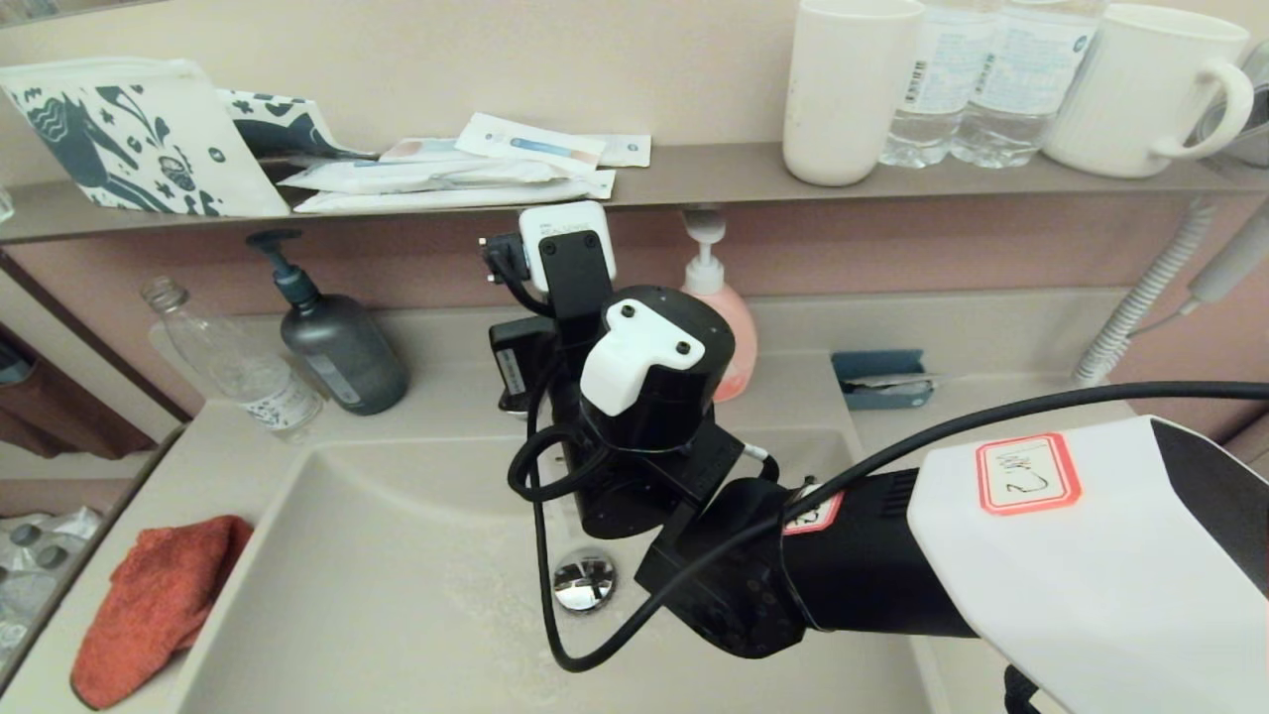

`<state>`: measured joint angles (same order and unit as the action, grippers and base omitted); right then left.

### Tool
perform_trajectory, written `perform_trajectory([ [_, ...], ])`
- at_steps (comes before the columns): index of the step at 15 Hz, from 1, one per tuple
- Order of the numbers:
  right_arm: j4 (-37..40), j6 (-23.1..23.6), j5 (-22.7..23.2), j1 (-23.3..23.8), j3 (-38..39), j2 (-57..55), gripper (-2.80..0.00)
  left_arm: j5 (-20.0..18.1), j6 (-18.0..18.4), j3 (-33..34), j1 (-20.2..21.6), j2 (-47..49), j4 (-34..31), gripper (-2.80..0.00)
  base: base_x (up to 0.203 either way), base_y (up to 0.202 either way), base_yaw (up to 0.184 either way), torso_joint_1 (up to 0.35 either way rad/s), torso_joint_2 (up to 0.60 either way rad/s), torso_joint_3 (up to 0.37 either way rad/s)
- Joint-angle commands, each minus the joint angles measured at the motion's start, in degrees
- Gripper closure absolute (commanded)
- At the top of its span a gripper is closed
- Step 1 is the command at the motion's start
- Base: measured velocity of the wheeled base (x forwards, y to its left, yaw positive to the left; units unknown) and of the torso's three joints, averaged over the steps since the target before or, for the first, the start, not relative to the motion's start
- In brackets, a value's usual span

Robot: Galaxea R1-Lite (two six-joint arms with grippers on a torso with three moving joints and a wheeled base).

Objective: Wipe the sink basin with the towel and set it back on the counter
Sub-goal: Turn on the faucet

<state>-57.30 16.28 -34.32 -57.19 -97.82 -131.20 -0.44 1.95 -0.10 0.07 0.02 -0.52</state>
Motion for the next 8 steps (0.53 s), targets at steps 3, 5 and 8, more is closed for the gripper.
perform_trajectory([
  [3, -0.2, 0.8, -0.1, 0.0, 0.0, 1.7, 0.0, 0.0, 0.0, 0.0, 0.0, 0.0, 0.0, 0.0, 0.0, 0.0, 0.0, 0.0, 0.0, 0.0],
  [5, -0.2, 0.8, 0.0, 0.1, -0.2, 1.7, 0.0, 0.0, 0.0, 0.0, 0.0, 0.0, 0.0, 0.0, 0.0, 0.0, 0.0, 0.0, 0.0, 0.0],
  [8, 0.1, 0.8, 0.4, 0.6, -0.5, 1.3, 0.0, 0.0, 0.0, 0.0, 0.0, 0.0, 0.0, 0.0, 0.0, 0.0, 0.0, 0.0, 0.0, 0.0],
])
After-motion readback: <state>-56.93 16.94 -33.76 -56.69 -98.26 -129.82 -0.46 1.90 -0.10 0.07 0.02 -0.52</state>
